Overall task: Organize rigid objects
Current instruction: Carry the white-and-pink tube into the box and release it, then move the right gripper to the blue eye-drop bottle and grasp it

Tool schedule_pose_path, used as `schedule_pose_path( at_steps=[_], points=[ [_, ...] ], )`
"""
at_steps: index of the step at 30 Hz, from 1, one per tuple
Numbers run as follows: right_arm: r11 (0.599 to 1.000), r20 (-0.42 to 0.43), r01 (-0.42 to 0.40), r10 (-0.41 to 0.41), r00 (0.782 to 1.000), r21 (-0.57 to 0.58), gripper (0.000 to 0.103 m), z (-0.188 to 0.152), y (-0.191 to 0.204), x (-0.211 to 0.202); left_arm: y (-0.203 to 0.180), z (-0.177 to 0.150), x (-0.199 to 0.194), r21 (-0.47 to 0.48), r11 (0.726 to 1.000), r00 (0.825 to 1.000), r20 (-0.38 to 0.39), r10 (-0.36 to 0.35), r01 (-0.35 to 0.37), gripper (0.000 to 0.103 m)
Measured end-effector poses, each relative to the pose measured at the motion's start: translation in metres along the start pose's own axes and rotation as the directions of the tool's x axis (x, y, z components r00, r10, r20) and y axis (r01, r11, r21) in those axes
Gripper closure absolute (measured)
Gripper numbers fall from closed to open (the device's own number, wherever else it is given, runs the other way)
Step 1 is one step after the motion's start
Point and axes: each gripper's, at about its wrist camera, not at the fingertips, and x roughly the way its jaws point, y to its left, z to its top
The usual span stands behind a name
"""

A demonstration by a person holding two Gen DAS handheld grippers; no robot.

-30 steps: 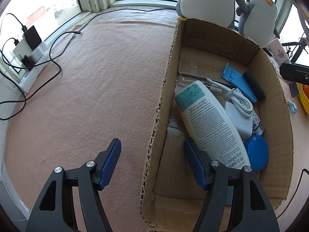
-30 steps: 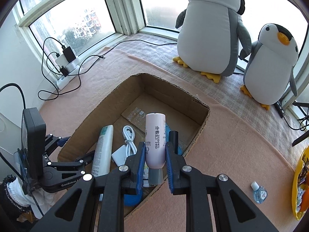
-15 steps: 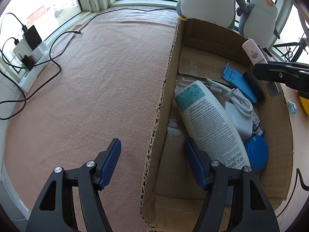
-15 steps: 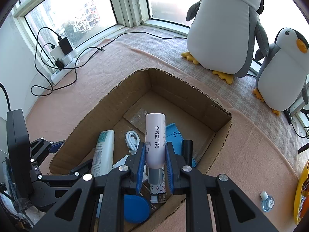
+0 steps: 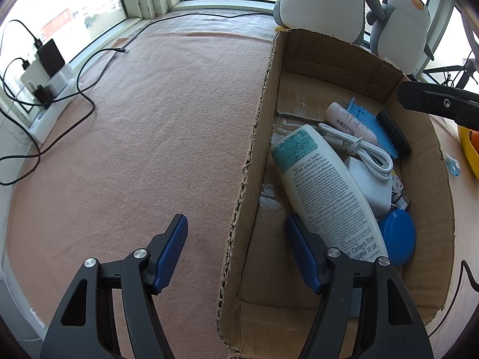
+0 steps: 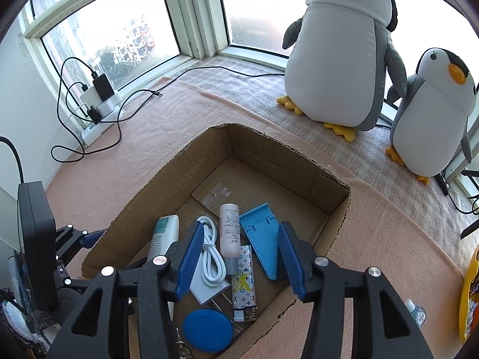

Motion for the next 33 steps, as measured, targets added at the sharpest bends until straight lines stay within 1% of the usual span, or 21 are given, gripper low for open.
schedule_pose_path(
  at_steps=[4, 9, 13, 18, 22, 25, 27, 33],
  points=[
    [1.000, 0.009, -0.014, 0.014, 1.000, 0.006, 0.056, -0.003, -0.003, -0.005, 0.000, 0.000, 0.000, 0.001, 1.000, 1.000, 0.000, 0.000, 0.000, 0.034],
    [1.000, 0.036, 0.001, -0.001, 0.999, 0.019, 0.056, -0.010, -0.016, -0.015, 0.000, -0.001, -0.001, 0.003, 1.000, 1.000, 0.000, 0.003, -0.003, 0.034],
    [0.999, 0.054, -0.001, -0.001, 0.999, 0.040, 0.056, -0.018, -0.037, -0.028, 0.000, -0.001, -0.001, 0.005, 1.000, 1.000, -0.001, 0.005, -0.005, 0.034],
    [0.999, 0.054, 0.016, -0.018, 0.998, 0.051, 0.056, -0.039, -0.078, -0.046, 0.000, -0.001, -0.001, 0.004, 1.000, 1.000, -0.002, 0.003, -0.003, 0.034],
    [0.996, 0.030, 0.039, -0.041, 0.999, 0.086, 0.056, -0.061, -0.120, -0.060, 0.002, -0.001, 0.000, 0.002, 1.000, 1.000, -0.006, 0.000, 0.000, 0.034],
    [0.994, -0.009, 0.071, -0.070, 0.998, 0.088, 0.056, -0.074, -0.148, -0.066, 0.002, -0.001, 0.000, 0.006, 1.000, 1.000, -0.005, 0.003, -0.003, 0.034],
    [0.992, -0.038, 0.099, -0.096, 0.995, 0.079, 0.056, -0.082, -0.163, -0.068, 0.002, -0.001, 0.000, 0.005, 1.000, 1.000, -0.004, 0.002, -0.002, 0.034],
    [0.989, -0.114, 0.136, -0.128, 0.985, 0.063, 0.056, -0.097, -0.191, -0.061, 0.002, -0.001, 0.000, 0.009, 1.000, 1.000, -0.005, 0.005, -0.005, 0.034]
  ],
)
